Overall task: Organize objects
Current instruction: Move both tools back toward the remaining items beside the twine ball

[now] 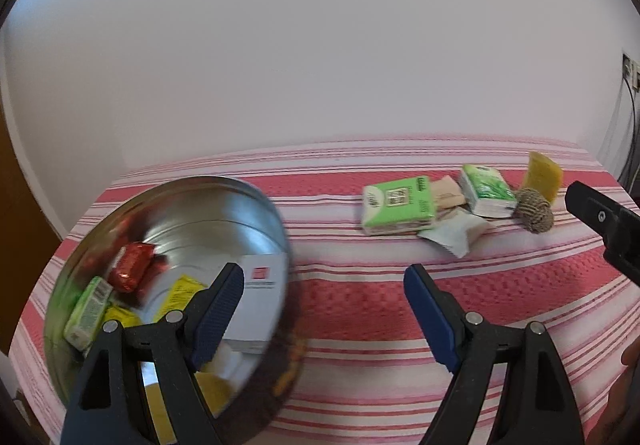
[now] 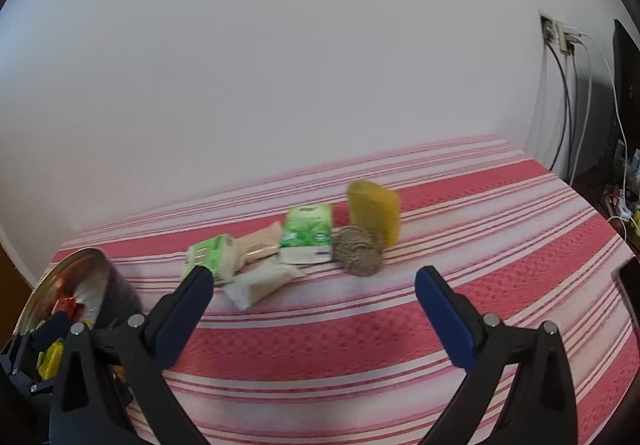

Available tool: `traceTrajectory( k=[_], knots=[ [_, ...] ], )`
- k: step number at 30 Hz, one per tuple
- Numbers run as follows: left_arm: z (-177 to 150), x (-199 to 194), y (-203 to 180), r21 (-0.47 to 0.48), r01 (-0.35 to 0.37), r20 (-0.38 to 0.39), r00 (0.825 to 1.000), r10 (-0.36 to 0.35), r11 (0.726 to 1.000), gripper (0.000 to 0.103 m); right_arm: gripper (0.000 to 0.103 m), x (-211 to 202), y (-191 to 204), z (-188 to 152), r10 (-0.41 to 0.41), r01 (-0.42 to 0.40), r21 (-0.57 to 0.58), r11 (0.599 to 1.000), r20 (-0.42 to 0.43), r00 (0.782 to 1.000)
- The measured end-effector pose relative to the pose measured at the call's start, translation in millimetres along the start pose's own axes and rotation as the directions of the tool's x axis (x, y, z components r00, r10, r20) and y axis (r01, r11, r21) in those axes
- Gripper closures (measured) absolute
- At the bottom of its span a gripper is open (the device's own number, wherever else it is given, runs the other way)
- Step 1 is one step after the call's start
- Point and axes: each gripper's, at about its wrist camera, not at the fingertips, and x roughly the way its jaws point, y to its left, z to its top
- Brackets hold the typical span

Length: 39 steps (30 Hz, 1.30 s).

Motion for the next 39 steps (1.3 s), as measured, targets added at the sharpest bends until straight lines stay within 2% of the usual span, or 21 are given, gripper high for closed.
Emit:
traceTrajectory(
  k=[3, 7, 11, 23, 32, 39],
  knots=[
    [2, 6, -12, 0.003, 0.013, -0.015, 1.000, -0.013, 1.000, 0.018, 0.001, 5, -15, 2, -0.017, 0.017, 0.020, 1.000, -0.005, 1.000],
    [3, 11, -25, 0.031, -0.047, 0.008, 0.999, 0.047, 0.998, 0.016, 0.001, 13, -29, 5, -0.047, 0.047, 0.028, 0.998, -0.022, 0.999],
    [5, 14, -32, 0.035, 0.003, -0.006, 1.000, -0.003, 0.999, 0.016, 0.001, 16, -42, 7, -0.069, 0.070, 0.037, 0.997, -0.030, 0.997],
    [7, 22, -55, 0.072, 0.020, -0.006, 1.000, -0.020, 0.997, 0.016, 0.001, 20, -58, 11, -0.124, 0.126, 0.035, 0.991, -0.032, 0.992],
    [8, 32, -64, 0.075, 0.040, -0.034, 0.999, -0.037, 0.996, 0.016, 0.001, 25, -70, 14, -0.117, 0.120, 0.052, 0.991, -0.044, 0.992],
    [11, 48, -57, 0.038, 0.037, -0.065, 0.997, -0.034, 0.999, 0.016, 0.004, 27, -92, 22, -0.098, 0.100, 0.087, 0.991, -0.036, 0.995]
  ],
)
